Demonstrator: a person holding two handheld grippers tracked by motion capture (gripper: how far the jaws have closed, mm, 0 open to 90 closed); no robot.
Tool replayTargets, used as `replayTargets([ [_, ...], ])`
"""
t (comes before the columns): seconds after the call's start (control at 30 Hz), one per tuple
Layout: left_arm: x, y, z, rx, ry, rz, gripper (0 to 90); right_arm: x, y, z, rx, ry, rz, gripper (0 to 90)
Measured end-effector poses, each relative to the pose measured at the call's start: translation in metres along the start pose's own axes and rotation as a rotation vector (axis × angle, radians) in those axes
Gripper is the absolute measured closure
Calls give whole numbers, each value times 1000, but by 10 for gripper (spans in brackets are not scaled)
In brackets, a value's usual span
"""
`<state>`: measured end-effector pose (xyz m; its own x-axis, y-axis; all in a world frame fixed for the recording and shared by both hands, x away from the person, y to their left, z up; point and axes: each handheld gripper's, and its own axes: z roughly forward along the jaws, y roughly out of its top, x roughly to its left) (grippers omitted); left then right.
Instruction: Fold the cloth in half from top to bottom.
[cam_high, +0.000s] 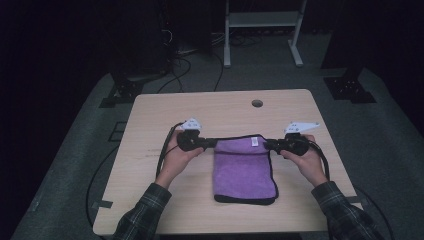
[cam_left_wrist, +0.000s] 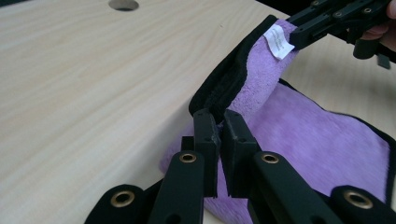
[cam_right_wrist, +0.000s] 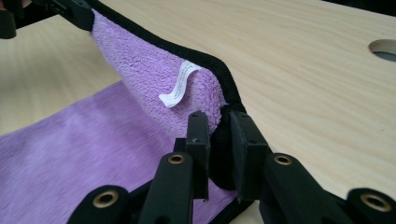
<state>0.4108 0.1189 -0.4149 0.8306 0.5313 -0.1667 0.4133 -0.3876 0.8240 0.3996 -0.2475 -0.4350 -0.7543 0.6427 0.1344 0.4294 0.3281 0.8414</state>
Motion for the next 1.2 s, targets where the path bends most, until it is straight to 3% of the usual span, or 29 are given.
replayTargets([
  [0.27,-17,-13,-12,1,-31,3,855,22,-13,-16,-11,30,-17,776],
  [0.57,-43,-33,-25,11,-97,-10,856,47,-33,-36,-9,66,-26,775],
  [0.8,-53,-50,-21,69,-128,-20,853,58,-50,-37,54,85,-37,767],
  [0.9,-56,-63,-13,138,-127,-27,839,63,-58,-35,119,88,-45,741],
  [0.97,-57,-67,-12,151,-135,-32,798,65,-61,-35,140,82,-49,712],
  [1.07,-59,-64,-17,137,-139,-18,723,67,-60,-41,138,80,-59,680],
  [1.1,-60,-60,-25,104,-138,-13,721,68,-59,-45,122,83,-59,678],
  [1.2,-59,-56,-33,81,-124,-7,725,68,-58,-51,92,91,-56,676],
])
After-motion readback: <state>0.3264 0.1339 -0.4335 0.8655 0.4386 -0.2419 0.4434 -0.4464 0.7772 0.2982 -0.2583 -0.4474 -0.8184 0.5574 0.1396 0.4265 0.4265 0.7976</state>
